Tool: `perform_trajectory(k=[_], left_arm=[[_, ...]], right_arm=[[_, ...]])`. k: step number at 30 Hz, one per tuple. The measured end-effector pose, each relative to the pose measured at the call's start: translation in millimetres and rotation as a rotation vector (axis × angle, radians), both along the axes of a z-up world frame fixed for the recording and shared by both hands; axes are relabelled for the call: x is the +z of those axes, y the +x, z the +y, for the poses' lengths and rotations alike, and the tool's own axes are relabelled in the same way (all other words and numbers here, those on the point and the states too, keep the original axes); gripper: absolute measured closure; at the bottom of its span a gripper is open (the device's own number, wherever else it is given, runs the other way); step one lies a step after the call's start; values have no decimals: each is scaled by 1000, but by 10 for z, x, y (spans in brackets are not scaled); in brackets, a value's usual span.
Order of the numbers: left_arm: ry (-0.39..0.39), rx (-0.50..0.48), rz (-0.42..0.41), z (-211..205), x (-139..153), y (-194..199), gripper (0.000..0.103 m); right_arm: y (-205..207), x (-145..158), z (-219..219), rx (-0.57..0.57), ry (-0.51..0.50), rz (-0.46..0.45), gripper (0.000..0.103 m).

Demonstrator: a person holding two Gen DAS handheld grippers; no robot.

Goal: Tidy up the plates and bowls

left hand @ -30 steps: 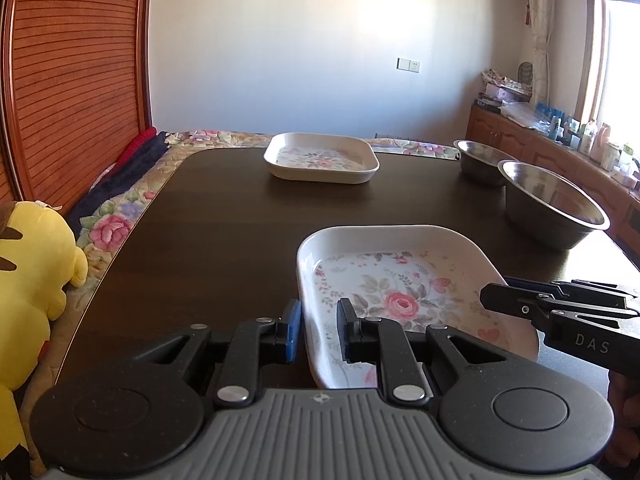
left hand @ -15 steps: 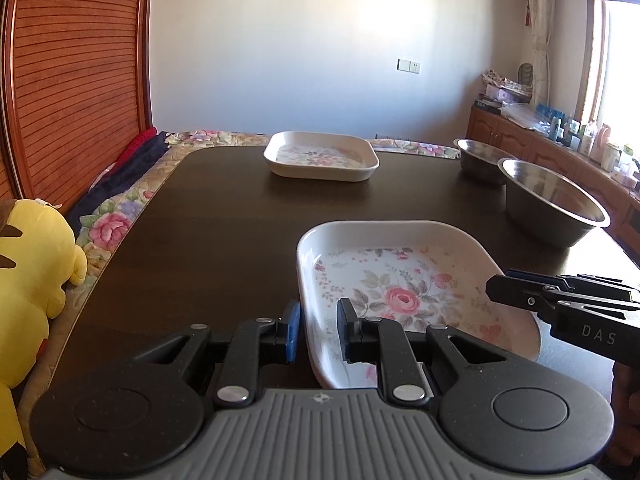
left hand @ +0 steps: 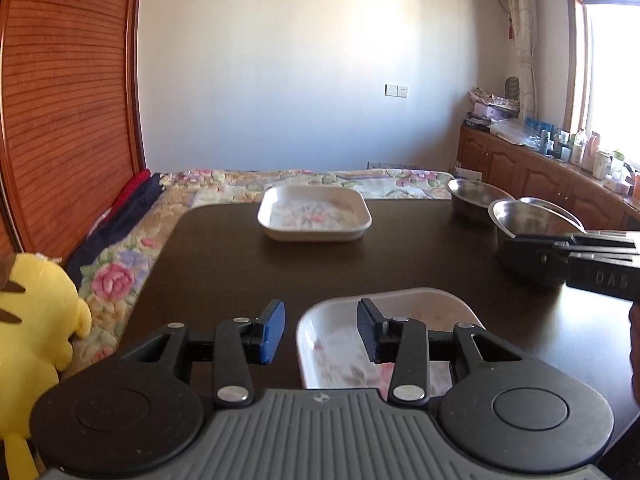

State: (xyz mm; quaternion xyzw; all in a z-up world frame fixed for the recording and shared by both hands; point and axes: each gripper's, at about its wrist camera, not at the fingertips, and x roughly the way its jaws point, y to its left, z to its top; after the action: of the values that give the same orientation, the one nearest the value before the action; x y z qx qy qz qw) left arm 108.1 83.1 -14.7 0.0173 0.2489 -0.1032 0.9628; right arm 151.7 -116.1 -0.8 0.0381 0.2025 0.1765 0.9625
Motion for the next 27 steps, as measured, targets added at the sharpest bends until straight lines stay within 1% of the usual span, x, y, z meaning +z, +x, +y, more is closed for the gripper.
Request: perform_trajectory(k=[3, 6, 8, 9, 11, 14, 17, 19, 21, 24, 27], left_arm=[[4, 3, -3, 33, 56, 140, 56], [15, 6, 3, 69, 74, 294, 55], [20, 3, 10, 97, 82, 420, 54], [18, 1, 13, 120, 84, 482, 51], [13, -1, 26, 166, 78, 616, 50], [38, 1, 33, 212, 75, 805, 49], [56, 4, 39, 269, 85, 981, 48], [53, 1, 44, 311, 102, 1101, 42], [44, 2, 49, 351, 112, 1218, 40], [40, 4, 61, 374, 118, 1392, 40], [32, -4, 72, 379, 119, 1571, 40]], right_arm=[[146, 130, 0, 10, -33, -15, 82], [265, 221, 15, 26, -64, -26, 81], [370, 284, 37, 42, -80, -24, 79], [438, 313, 52, 50, -87, -20, 76], [555, 355, 99, 68, -106, -9, 76], [725, 419, 129, 92, -127, -5, 76], [912, 455, 165, 105, -147, 10, 74], [1038, 468, 197, 106, -163, 22, 72], [1165, 480, 219, 108, -171, 38, 70], [1362, 465, 254, 108, -175, 75, 66], [1557, 412, 287, 103, -176, 120, 65]])
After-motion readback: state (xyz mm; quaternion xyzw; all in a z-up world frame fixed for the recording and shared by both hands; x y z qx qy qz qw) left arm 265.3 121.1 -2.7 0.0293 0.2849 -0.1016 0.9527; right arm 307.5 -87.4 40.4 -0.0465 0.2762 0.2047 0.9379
